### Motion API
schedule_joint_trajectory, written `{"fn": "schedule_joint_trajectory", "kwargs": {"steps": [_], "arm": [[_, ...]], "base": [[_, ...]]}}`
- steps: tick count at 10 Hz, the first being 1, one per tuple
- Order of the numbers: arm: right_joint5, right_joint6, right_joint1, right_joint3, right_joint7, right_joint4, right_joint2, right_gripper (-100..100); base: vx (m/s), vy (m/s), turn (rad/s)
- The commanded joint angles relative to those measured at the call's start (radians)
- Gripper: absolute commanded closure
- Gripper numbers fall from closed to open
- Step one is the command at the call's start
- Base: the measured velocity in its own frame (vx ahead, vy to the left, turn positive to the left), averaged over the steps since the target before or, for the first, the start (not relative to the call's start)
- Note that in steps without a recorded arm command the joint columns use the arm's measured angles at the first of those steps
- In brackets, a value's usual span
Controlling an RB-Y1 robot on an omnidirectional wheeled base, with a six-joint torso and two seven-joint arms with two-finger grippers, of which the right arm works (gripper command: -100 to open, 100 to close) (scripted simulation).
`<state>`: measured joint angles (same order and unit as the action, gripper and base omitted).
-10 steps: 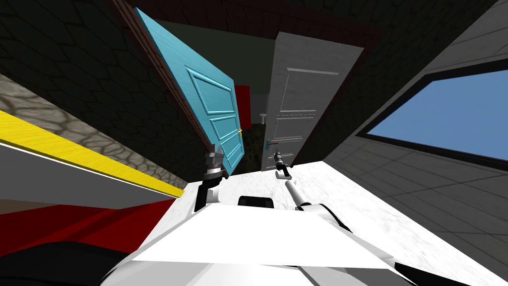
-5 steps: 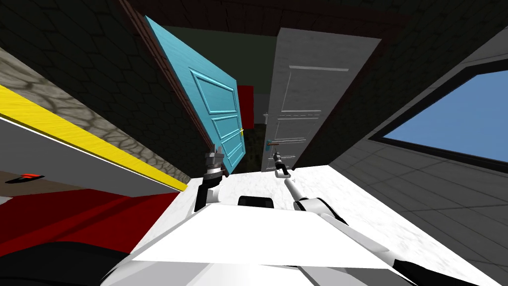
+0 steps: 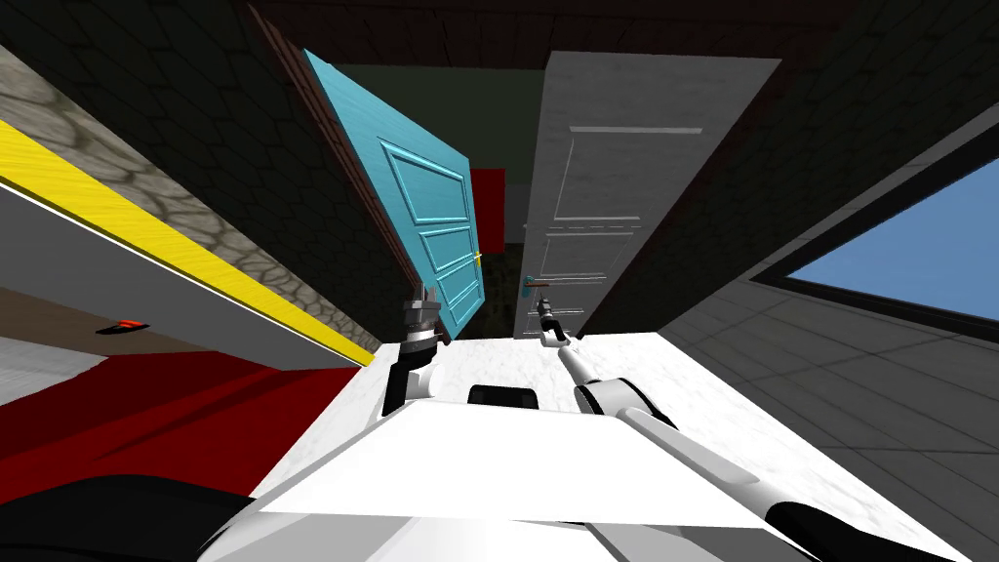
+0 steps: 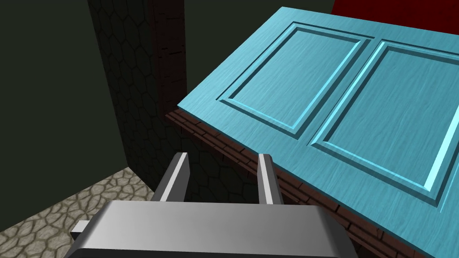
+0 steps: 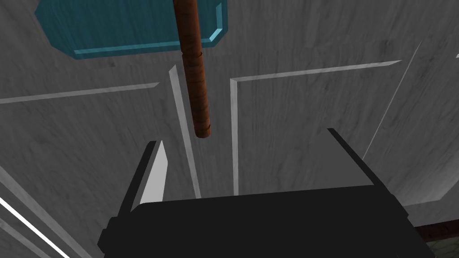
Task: Push the door open
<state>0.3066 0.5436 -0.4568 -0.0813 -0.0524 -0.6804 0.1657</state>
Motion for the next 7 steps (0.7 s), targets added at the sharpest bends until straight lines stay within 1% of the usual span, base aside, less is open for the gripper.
{"fn": "schedule_joint_trajectory", "kwargs": {"steps": [1,4,6,7], "arm": [[0.007,0.000,-0.018,-0.003,0.000,0.031,0.001,-100],[0.020,-0.003,-0.048,-0.008,0.000,0.082,0.004,-100],[0.026,-0.005,-0.064,-0.011,0.000,0.108,0.005,-100],[0.032,-0.006,-0.078,-0.013,0.000,0.131,0.006,-100]], "base": [[0.020,-0.089,0.086],[0.004,-0.080,0.090],[0.008,-0.079,0.062],[0.005,-0.083,0.107]]}}
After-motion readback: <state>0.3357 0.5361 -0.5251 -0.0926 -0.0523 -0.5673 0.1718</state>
